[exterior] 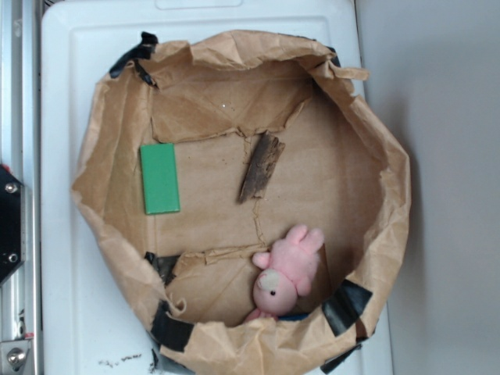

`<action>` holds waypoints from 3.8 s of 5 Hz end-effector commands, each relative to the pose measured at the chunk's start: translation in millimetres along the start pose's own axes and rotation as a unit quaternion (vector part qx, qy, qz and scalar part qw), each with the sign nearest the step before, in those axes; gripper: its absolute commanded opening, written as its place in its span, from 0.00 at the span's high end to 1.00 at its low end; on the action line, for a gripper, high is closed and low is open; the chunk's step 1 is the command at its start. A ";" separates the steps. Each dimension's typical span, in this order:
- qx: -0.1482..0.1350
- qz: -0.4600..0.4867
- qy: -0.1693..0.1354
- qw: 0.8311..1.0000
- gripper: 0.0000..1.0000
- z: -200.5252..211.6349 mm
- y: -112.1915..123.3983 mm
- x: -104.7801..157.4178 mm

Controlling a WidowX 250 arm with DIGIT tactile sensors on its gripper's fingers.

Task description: Grab the wood chip.

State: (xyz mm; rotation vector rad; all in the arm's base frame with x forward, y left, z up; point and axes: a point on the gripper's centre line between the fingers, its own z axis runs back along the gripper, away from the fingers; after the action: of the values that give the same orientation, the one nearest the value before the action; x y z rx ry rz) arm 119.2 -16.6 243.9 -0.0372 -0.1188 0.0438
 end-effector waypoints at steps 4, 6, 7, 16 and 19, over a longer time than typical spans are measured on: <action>0.026 0.061 -0.045 0.997 0.00 -40.3 10.7 51.7; 0.036 0.113 0.028 0.993 0.00 -94.8 35.4 90.9; -0.002 0.109 0.082 0.991 0.00 -115.1 21.0 136.9; -0.046 0.258 -0.092 0.961 0.00 -170.1 31.2 156.9; -0.003 0.265 -0.063 0.962 0.00 -227.3 24.3 192.8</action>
State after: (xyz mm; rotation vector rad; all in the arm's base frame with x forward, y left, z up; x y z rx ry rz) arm 333.1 18.9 33.9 -0.0596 -0.2003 0.6022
